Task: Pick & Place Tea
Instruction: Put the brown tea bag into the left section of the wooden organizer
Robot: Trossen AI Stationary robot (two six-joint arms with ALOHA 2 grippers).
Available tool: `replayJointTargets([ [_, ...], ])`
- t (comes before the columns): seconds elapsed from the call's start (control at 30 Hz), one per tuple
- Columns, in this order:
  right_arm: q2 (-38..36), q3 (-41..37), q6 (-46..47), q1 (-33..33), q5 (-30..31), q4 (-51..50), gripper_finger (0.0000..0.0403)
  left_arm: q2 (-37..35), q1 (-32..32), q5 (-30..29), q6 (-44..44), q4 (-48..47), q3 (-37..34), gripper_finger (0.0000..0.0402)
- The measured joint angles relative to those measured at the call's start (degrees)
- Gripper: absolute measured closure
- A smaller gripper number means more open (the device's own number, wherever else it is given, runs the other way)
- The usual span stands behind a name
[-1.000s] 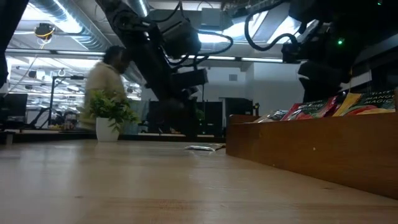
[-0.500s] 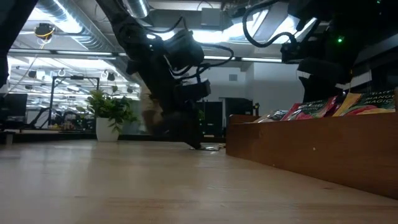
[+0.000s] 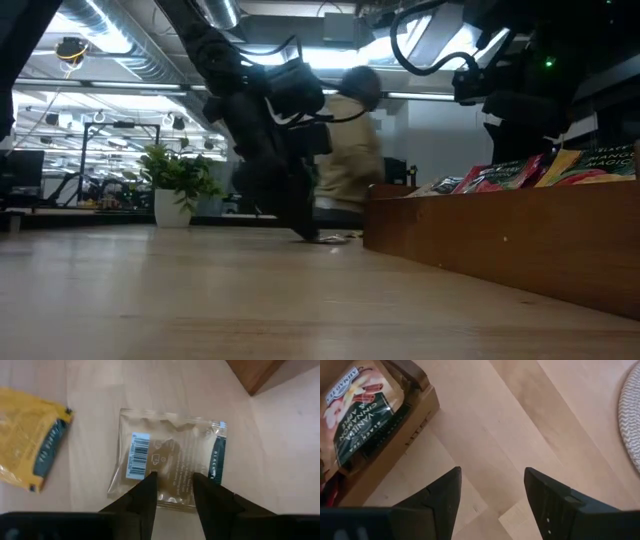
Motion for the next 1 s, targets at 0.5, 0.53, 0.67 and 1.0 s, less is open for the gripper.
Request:
replayJointTargets([
  [0.5,0.00,0.00,-0.07,0.00,-0.05,-0.05,0.0185,-0.20,-3.75,-6.40,-5.51,-2.09,0.02,0.0387],
  [0.53,0.00,0.00,-0.17,0.00,-0.05,-0.07,0.0185,-0.20,-4.00,-6.62,-5.60,-2.09,0.02,0.0393],
  [0.67,0.00,0.00,-1.49,0.00,-0.01,-0.21,0.0185,-0.40,-4.94,-7.62,-5.58,-2.02,0.00,0.0397],
  [1.0,-5.69,-0.02,-3.43,0.00,6.52,-2.86,0.0185,-13.96,-2.33,0.06,-13.96,-9.96,-1.61,0.0399],
])
